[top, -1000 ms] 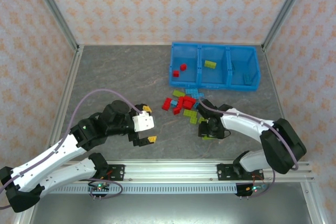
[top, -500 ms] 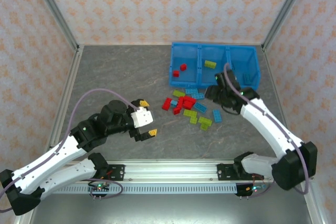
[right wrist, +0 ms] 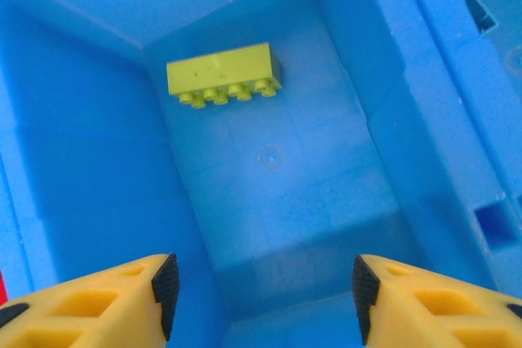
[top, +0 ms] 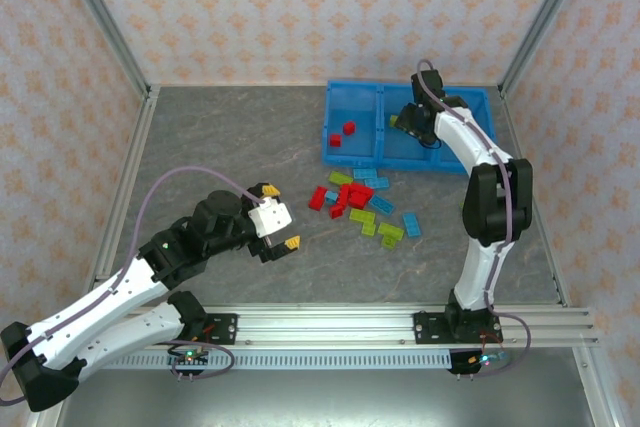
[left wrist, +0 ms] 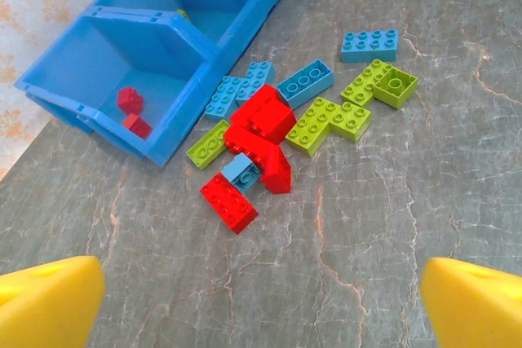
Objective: Sort the legos into containers by color
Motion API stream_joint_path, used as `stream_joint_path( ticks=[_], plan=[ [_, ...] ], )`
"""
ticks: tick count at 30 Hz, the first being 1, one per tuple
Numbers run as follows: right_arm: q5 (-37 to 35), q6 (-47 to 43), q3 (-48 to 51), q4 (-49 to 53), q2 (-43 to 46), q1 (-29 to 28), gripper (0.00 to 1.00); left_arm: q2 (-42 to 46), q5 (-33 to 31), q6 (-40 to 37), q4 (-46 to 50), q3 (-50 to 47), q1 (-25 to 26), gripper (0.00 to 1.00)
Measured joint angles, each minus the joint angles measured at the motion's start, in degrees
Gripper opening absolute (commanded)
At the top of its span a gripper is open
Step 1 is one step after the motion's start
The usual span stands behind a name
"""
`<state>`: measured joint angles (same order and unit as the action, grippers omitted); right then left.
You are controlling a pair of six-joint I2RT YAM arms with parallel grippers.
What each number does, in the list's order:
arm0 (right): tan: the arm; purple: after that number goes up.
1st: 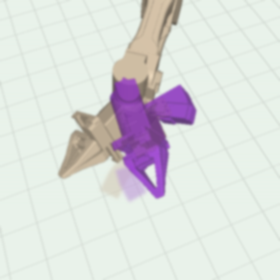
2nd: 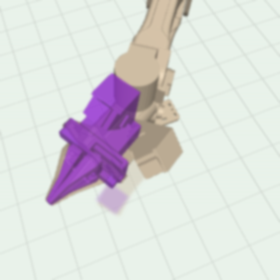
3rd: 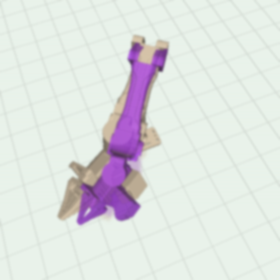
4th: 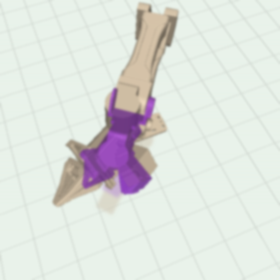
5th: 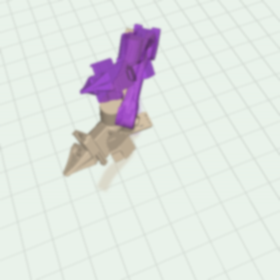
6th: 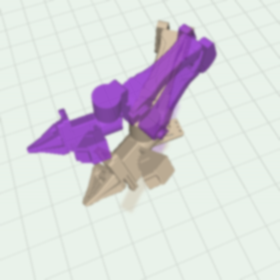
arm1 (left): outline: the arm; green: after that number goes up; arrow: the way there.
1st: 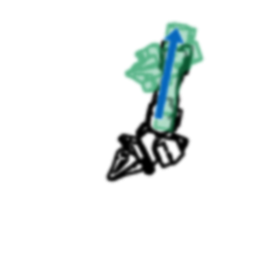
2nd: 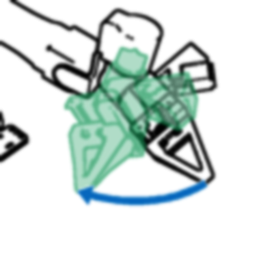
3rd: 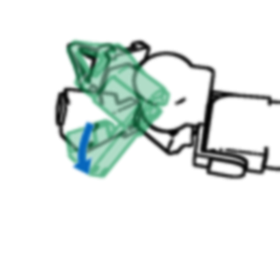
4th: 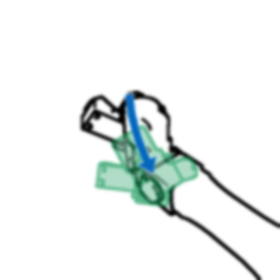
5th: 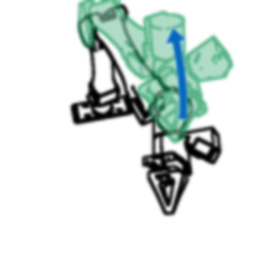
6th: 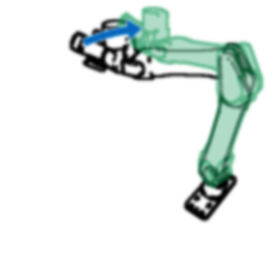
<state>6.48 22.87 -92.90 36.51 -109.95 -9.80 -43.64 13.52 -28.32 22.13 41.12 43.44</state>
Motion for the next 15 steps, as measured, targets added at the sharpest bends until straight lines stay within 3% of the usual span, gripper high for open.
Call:
stream_joint_path(
  ticks=[4, 10, 15],
  plan=[
    [0.55, 0.68, 3.76, 0.28, 4.42, -0.13, 0.73, 0.00, -0.37, 0.02, -0.09, -0.07, 0.00, 1.00],
    [-4.00, 6.73, 25.73, 1.03, 27.02, 0.22, 0.86, -0.02, -0.42, 0.17, -0.07, -0.07, 0.00, 1.00],
    [-9.31, 13.40, 36.22, 3.58, 38.29, 6.01, 0.92, -0.13, -0.02, 0.20, -0.09, -0.07, 0.00, 1.00]
  ],
)
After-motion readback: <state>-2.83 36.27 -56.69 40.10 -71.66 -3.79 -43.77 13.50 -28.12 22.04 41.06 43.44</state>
